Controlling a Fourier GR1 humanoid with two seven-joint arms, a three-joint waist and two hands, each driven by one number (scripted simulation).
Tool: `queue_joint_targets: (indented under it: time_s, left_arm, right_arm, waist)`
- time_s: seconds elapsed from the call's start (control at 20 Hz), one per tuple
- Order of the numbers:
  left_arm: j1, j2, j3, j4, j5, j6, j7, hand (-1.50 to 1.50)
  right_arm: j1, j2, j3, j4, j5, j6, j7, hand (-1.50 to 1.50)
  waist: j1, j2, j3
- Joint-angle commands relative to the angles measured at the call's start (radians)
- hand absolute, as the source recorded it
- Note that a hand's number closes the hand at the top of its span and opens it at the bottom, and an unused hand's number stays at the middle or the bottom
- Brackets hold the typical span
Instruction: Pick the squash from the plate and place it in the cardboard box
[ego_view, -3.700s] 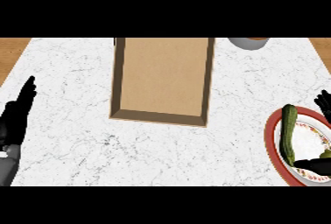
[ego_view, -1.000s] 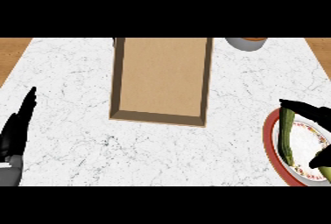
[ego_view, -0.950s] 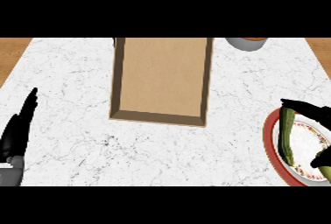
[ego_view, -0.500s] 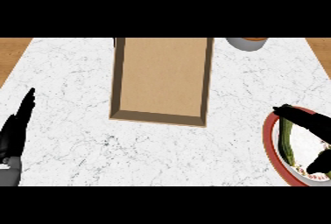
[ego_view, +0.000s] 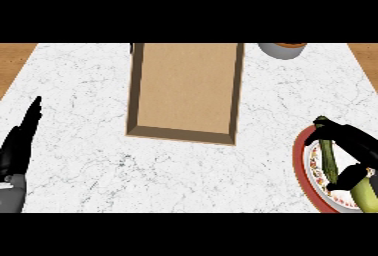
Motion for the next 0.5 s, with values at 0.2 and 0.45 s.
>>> queue_joint_targets:
  time_s: [0.2,0.45]
  left_arm:
    - [0.014,-0.035,-0.004,-0.045,-0.038,0.012,0.027,0.00]
    - [-0.001,-0.016,0.015,-0.007,-0.014,-0.025,-0.002,0.00]
  right_arm:
    - [-0.017,0.061,-0.074,0.064,0.052,-0.205,-0.029,1.50]
    - [-0.146,0.052,-0.127,-0.002,0.036,-0.257,0.009,1.50]
  waist:
    - [0.000,0.005,0.007]
    - [0.000,0.004,0.007]
